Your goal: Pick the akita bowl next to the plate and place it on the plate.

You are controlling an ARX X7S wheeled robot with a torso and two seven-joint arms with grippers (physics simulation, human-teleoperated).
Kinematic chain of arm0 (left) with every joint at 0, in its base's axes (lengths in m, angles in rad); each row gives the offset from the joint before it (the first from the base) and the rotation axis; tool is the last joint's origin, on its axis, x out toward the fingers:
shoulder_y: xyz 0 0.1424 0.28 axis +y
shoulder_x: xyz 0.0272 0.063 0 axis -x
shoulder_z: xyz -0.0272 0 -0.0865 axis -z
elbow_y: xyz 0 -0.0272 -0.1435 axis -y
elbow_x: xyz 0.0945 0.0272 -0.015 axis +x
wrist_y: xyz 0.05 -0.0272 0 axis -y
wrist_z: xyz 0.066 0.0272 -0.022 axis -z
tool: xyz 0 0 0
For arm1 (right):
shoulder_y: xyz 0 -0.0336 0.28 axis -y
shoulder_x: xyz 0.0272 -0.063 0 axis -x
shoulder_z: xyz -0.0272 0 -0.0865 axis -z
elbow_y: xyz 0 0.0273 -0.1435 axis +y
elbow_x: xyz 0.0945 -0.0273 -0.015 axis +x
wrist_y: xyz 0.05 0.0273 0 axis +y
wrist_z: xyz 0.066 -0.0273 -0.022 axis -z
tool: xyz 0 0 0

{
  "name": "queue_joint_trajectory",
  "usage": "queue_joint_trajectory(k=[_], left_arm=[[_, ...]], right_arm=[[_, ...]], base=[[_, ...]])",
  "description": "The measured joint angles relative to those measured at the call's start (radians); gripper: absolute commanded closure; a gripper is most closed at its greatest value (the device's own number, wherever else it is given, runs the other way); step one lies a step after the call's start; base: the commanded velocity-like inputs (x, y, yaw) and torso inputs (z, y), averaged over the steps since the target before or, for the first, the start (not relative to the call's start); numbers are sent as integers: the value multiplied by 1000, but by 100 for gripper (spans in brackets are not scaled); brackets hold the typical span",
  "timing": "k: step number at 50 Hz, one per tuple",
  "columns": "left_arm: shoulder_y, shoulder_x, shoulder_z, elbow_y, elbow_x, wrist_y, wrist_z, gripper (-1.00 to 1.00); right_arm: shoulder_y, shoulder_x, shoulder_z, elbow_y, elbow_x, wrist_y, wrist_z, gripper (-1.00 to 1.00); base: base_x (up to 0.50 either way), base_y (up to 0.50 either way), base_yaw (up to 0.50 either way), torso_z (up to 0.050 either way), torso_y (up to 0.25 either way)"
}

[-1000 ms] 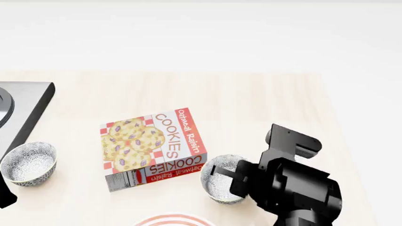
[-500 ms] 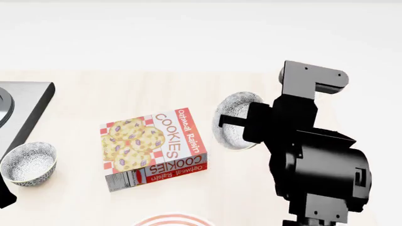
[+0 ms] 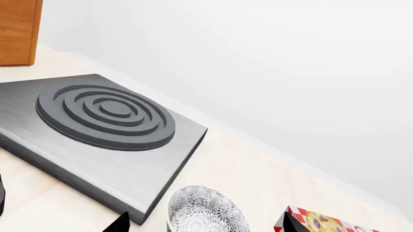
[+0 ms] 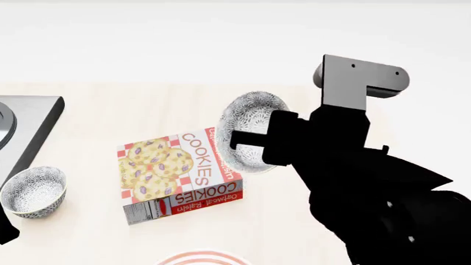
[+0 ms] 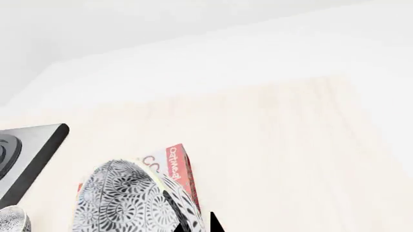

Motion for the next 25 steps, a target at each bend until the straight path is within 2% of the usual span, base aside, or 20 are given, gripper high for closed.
queue_joint_trajectory(k=[17,25], left_arm=[[1,-3,3,1,-4,1,-4,-100],[0,-5,4,1,-7,0,-5,-100]], right_arm=[[-35,81,28,73,713,51,559,100],[-64,105,17,132,927,38,708,100]], base=[[0,0,0,0,0],[0,0,0,0,0]])
